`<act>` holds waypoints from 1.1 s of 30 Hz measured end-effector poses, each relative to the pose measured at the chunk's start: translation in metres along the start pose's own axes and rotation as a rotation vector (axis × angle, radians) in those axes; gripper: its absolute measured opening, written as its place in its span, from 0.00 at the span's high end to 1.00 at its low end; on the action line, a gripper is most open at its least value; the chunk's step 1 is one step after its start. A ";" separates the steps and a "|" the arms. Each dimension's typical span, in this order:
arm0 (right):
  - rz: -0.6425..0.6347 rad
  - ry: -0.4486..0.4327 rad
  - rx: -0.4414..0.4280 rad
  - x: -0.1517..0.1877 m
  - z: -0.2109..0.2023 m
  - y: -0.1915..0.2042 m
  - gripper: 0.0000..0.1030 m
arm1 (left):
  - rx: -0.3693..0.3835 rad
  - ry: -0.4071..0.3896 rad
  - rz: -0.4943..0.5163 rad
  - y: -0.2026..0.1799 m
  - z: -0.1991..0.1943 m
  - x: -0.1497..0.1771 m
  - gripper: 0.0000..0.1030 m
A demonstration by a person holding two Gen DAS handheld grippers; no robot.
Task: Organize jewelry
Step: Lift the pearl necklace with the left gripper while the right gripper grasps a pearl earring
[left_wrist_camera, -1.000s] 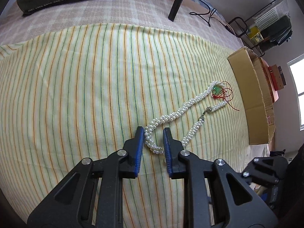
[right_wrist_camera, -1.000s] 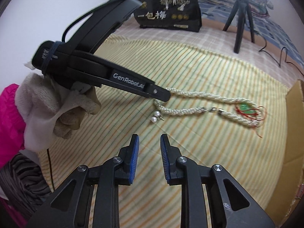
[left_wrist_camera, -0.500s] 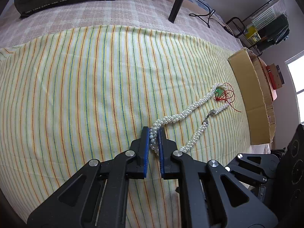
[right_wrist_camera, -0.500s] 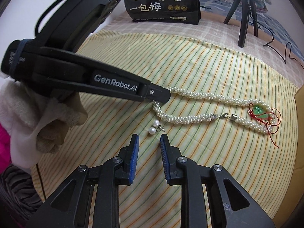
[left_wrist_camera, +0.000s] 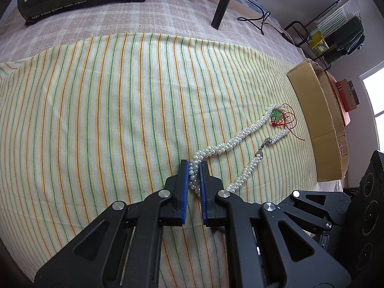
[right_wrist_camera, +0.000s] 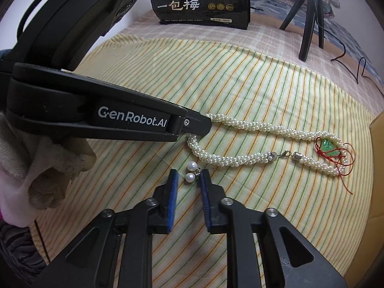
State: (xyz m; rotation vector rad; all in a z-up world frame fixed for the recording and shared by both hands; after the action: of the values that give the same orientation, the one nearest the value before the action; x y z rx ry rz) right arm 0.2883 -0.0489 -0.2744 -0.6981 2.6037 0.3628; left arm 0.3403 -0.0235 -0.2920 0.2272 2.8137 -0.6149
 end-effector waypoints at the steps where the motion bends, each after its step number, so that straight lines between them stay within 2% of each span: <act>1: -0.001 0.000 0.005 0.000 0.000 0.000 0.91 | 0.000 0.000 0.000 0.000 0.000 0.000 0.93; 7: 0.009 0.001 0.006 0.002 -0.003 -0.003 0.91 | 0.009 -0.005 -0.017 0.001 -0.004 0.000 0.94; 16: 0.015 -0.023 -0.001 0.011 -0.035 -0.006 0.91 | 0.094 -0.058 -0.066 -0.012 -0.035 -0.007 0.95; 33: 0.128 -0.165 0.025 0.024 -0.128 -0.050 0.91 | 0.276 -0.184 -0.023 -0.101 -0.108 -0.025 0.95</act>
State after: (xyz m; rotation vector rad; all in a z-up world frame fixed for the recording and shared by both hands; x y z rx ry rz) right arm 0.2536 -0.1455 -0.1803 -0.4733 2.4975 0.4078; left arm 0.3209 -0.0706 -0.1514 0.1786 2.5531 -0.9768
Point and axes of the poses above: each gripper's, at about its wrist camera, not at the fingertips, and z roughly the way its jaws point, y to its left, x to its underside, the point moved 8 cm from there along z, roughly the way its jaws point
